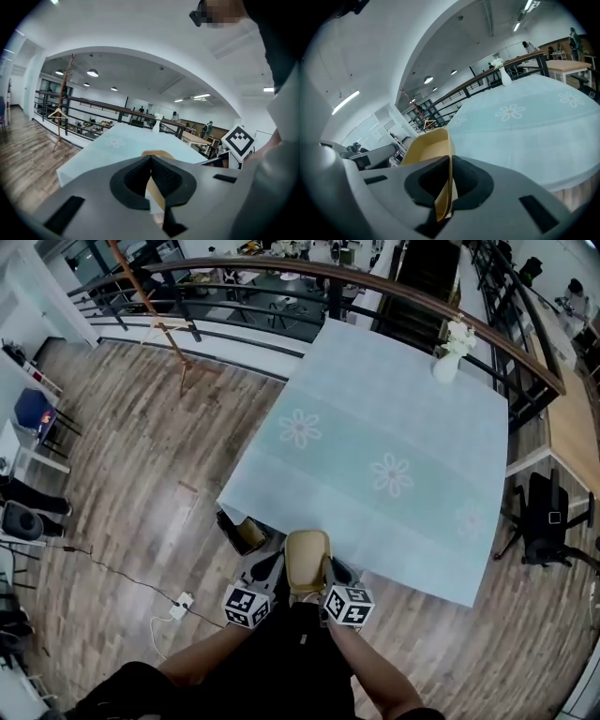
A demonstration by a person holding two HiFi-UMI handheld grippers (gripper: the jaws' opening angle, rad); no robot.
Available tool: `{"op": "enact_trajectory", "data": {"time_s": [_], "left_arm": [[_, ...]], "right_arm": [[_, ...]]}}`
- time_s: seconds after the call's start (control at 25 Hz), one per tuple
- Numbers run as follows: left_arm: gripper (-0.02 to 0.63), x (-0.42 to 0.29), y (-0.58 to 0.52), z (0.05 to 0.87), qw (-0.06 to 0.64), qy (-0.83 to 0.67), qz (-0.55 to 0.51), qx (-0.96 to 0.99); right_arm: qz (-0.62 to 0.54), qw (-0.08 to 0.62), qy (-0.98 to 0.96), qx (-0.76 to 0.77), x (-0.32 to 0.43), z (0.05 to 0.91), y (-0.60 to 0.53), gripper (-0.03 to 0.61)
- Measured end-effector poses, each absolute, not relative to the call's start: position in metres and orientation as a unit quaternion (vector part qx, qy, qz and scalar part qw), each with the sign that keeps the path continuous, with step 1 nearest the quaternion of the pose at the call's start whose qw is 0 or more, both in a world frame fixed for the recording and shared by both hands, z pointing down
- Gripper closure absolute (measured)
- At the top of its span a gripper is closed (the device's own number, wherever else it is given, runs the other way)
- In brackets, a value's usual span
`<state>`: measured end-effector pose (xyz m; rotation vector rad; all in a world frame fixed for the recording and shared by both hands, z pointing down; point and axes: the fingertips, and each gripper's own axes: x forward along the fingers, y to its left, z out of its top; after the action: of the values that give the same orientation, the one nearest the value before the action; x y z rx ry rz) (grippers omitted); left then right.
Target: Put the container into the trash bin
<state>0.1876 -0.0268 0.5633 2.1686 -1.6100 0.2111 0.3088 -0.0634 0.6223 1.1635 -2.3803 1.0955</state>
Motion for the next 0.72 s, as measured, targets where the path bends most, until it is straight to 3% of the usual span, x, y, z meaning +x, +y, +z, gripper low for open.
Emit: {"op": "enact_trajectory", "data": {"time_s": [0.44, 0.72], "left_arm": [[0.600, 0.088, 0.063, 0.588, 0.249, -0.675, 0.073, 0.691], [0.600, 0.013, 0.104, 0.599, 0.233, -0.689, 0.083, 0.681]], "right_arm": [[0.362, 0.204, -0.860, 0.295, 0.202, 0.641, 0.016, 0.535], [0.322, 0.254, -0.877, 0.251, 0.119, 0.651, 0.037, 0.535]]}}
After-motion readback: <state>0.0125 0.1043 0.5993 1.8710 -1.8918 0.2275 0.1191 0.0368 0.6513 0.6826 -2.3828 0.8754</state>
